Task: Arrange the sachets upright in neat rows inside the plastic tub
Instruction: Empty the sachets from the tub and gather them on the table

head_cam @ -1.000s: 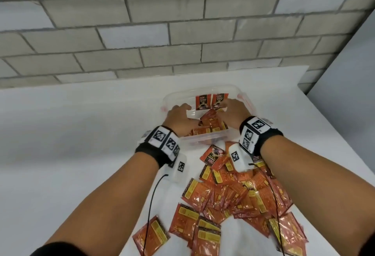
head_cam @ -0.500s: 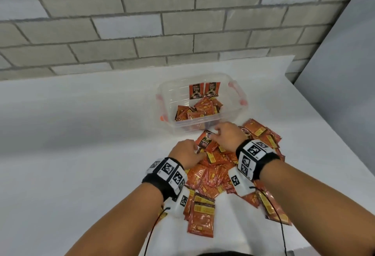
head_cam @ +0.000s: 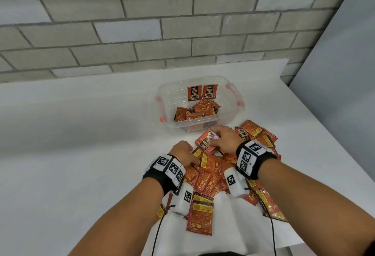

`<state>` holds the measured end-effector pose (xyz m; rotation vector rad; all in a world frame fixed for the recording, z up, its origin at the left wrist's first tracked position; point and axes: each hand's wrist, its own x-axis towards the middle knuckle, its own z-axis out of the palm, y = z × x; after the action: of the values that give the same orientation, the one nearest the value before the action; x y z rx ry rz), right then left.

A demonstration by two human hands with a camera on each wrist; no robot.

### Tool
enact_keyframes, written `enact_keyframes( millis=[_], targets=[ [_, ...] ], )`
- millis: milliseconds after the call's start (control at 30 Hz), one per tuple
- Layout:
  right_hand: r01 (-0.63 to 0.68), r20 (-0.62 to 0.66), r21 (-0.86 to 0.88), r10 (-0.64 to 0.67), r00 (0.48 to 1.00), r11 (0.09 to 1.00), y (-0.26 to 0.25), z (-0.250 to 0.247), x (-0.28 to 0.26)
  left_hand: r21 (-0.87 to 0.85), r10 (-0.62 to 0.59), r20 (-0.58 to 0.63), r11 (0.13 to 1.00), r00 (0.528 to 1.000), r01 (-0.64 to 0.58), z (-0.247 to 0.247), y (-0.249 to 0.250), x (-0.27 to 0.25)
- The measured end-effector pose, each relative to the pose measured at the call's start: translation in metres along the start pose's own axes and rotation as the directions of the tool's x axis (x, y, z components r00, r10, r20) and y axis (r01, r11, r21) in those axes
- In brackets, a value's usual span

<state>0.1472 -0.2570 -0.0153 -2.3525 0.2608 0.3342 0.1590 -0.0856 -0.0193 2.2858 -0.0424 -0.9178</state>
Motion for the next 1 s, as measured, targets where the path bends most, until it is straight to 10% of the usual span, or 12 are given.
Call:
enact_keyframes(
  millis=[200, 700, 1000],
  targets=[
    [-0.109, -0.025, 0.202, 0.116, 0.993, 0.973, 0.012, -0.026, -0.005, 0.013, 0.047, -0.132, 0.999, 0.990, -0.046, -0.022, -0.011, -0.003],
    [-0.077, 0.038, -0.378, 0.099, 0.994, 0.923, -0.009, 0.010, 0.015, 0.177, 0.134, 0.031, 0.975, 0.991, -0.137, 0.011, 0.007, 0.001],
    [-0.133, -0.066, 0.058, 0.137, 0.988, 0.989, 0.003, -0.014, 0.006, 0.224, 0.184, 0.044, 0.956, 0.982, -0.190, 0.013, 0.006, 0.008]
  ],
)
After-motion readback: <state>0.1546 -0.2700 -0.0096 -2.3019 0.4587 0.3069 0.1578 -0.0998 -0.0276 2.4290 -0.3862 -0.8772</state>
